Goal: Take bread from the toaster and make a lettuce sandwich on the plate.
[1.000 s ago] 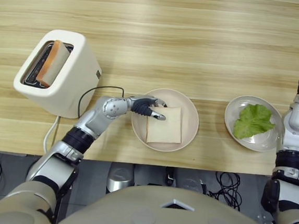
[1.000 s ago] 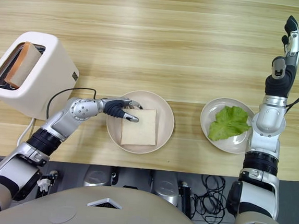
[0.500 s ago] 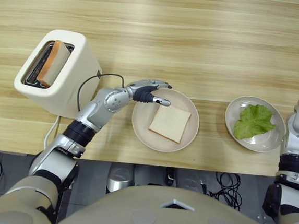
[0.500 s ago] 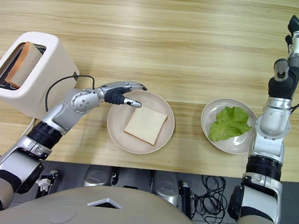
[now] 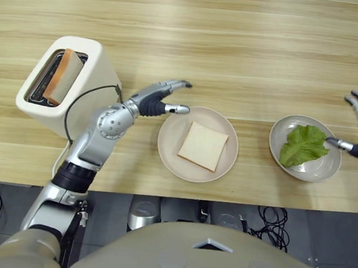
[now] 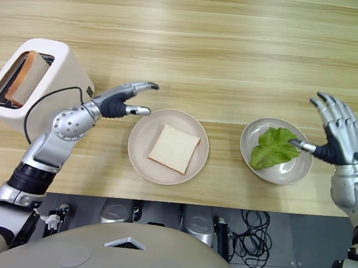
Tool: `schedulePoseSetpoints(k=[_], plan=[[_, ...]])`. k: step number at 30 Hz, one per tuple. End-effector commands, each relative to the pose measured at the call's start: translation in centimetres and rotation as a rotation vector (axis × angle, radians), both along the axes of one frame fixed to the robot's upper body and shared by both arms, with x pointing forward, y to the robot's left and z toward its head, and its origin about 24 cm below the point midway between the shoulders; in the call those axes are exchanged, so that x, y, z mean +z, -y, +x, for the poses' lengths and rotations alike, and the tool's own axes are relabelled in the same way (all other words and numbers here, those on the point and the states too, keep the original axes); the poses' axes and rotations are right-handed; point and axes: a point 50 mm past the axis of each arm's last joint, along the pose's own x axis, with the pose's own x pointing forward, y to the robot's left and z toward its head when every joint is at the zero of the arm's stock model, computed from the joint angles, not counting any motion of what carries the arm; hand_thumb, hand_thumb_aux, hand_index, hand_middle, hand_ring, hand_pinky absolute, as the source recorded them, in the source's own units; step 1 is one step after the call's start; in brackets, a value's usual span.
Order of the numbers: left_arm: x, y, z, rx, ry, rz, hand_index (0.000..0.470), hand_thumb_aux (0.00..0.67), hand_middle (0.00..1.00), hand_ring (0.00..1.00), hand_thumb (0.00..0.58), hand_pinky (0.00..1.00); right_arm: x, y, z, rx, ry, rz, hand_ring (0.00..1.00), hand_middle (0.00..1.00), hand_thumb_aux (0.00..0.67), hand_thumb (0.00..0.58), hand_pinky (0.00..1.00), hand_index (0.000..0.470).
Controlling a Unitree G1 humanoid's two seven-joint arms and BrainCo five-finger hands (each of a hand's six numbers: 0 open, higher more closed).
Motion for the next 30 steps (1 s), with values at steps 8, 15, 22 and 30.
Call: schedulePoseSetpoints(k=[8, 15, 22, 30], plan=[[-0.2, -0.9, -0.7, 0.096, -0.013, -0.140, 0.000, 0.000, 0.00, 0.00, 0.000, 0.00, -4.5, 1.2, -2.2, -0.013, -0.178, -0.245, 0.00, 0.00, 0.000, 0.000, 0.00, 0.000], [-0.9, -0.5, -0.9, 0.089, -0.034, -0.138, 0.000, 0.000, 0.00, 0.00, 0.000, 0.00, -5.0, 1.0, -1.8, -0.017, -0.213, -0.242, 0.00, 0.00, 0.363, 0.458, 0.00, 0.249], [-1.6, -0.3, -0.8, 0.093, -0.048, -0.129, 0.000, 0.000, 0.00, 0.00, 0.000, 0.00, -5.2, 0.8, -1.2, -0.054, -0.248, -0.189, 0.00, 0.00, 0.058, 0.096, 0.00, 0.040], [-2.3, -0.4, -0.7, 0.108, -0.058, -0.128, 0.000, 0.000, 0.00, 0.00, 0.000, 0.00, -5.8, 0.4, -1.0, -0.058, -0.292, -0.165, 0.00, 0.00, 0.076, 0.124, 0.00, 0.052]])
